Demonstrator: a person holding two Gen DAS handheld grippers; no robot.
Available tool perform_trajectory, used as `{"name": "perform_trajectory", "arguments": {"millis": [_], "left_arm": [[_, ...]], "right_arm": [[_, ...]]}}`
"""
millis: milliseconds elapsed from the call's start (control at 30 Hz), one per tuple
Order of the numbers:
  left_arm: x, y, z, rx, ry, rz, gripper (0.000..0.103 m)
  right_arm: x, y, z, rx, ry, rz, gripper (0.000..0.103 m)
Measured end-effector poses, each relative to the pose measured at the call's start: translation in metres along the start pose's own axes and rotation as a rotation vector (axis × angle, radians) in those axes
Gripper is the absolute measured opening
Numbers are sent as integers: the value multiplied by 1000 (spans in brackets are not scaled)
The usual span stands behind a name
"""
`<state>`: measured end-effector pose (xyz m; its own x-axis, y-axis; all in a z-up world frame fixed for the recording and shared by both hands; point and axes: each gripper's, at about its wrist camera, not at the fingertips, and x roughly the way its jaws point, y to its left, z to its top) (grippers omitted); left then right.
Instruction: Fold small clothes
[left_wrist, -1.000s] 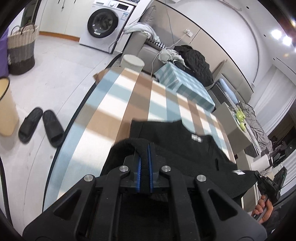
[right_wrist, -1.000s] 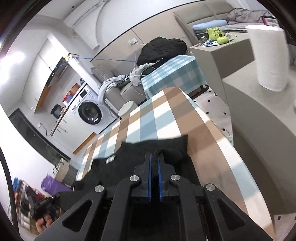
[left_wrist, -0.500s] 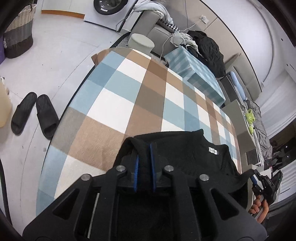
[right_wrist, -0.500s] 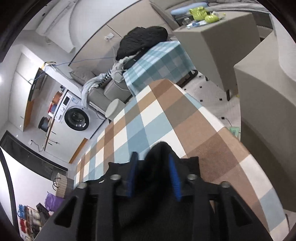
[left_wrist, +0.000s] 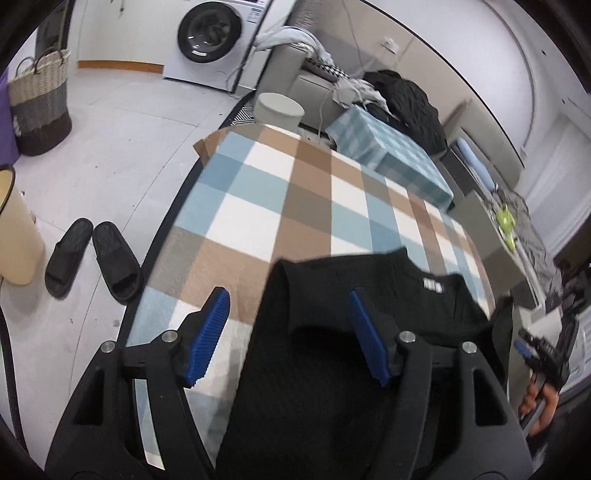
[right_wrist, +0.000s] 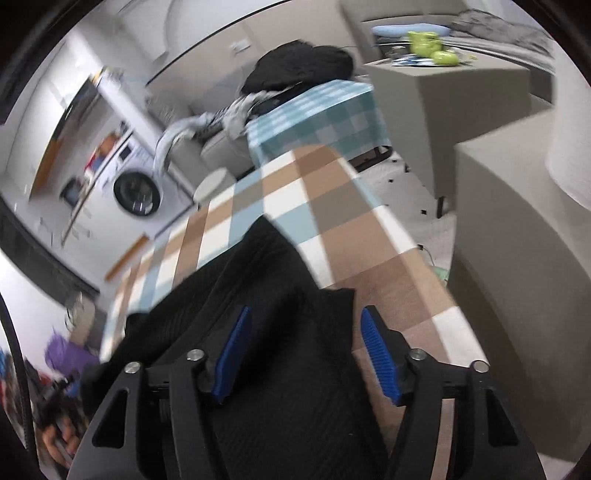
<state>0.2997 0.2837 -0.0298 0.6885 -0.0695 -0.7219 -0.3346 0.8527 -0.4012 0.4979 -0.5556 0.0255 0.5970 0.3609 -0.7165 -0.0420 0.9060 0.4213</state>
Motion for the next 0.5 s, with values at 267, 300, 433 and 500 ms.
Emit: {"name": "perform_trajectory", "arguments": {"millis": [267, 300, 433, 500], "left_arm": [[11, -8, -16, 35, 50, 11, 64], [12, -7, -15, 33, 53, 11, 64], [15, -5, -16, 28, 66, 14, 64], [14, -6, -16, 31, 68, 11, 64]], "right_arm": [[46, 15, 7, -58, 15, -61, 68], [50, 15, 8, -59, 18, -69, 63], [57, 16, 8, -90, 21, -104, 12], [38, 12, 10, -65, -68, 32, 6]]}}
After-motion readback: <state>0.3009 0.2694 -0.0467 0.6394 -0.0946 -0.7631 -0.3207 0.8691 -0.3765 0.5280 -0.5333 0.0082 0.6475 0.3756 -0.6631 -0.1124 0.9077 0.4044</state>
